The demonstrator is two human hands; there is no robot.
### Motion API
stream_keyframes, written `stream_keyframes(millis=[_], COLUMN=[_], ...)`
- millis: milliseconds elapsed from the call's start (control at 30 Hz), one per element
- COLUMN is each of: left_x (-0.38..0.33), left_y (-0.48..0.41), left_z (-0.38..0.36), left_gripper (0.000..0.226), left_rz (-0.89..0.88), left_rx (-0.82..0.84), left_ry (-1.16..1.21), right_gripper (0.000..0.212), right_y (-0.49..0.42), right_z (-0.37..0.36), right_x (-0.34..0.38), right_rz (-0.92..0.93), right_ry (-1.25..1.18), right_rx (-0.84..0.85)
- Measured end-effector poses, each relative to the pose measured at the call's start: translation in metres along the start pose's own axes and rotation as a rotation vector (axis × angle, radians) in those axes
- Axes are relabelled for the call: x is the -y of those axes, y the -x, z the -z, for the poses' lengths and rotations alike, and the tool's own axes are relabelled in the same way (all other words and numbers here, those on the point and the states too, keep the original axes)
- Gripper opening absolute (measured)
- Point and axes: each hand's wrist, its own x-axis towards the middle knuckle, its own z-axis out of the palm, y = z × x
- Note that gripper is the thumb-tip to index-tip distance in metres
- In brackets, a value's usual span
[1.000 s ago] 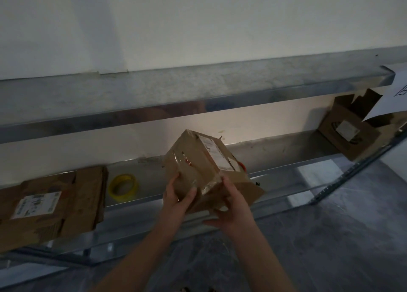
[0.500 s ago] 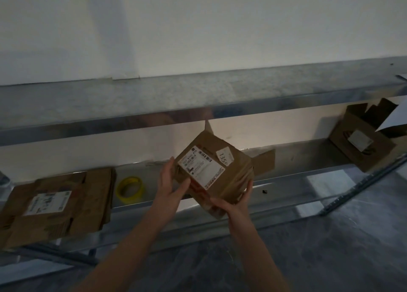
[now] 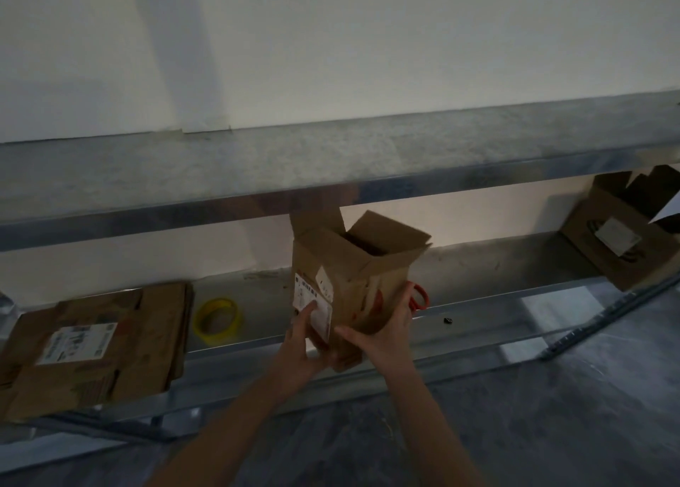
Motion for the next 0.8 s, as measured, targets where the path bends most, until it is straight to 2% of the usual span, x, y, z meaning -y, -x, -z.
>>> stream_keyframes(millis=[100, 267, 467, 533, 633, 700, 800], left_x=[-0.003, 0.000, 0.003, 0.006, 0.009, 0.008, -0.004], left_y=[-0.003, -0.012, -0.015, -0.016, -0.020, -0.026, -0.039], left_z=[0.002, 0.008, 0.019, 0.028, 0.050, 0.062, 0.061], left_gripper=[0.100, 0.105, 0.094, 0.081, 0.063, 0.065, 0.069], left_rz=[-0.012, -0.013, -0.013, -0.058, -0.187, -0.252, -0.299], left_rx=[0.131, 0.204, 0.234, 0.195, 0.079, 0.042, 0.028], left_ry=[-0.033, -0.170, -0.281, -0.381, -0.690, -0.836, -0.892], right_gripper=[0.151, 0.154, 0.155, 0.155, 0.157, 0.158, 0.160], right_y=[0.000, -0.011, -0.016, -0.015, -0.007, -0.001, 0.003], right_z=[-0.010, -0.020, -0.025, -0.017, -0.003, 0.009, 0.032], right_x=[-0.008, -0.010, -0.019, -0.026, -0.030, -0.029, -0.025], right_rz=[0.075, 0.078, 0.120, 0.113, 0.124, 0.130, 0.111], right_ry=[0.193, 0.201, 0.180, 0.178, 0.183, 0.166, 0.130], right_rx=[0.002, -0.043, -0.066, -0.079, -0.121, -0.173, -0.235])
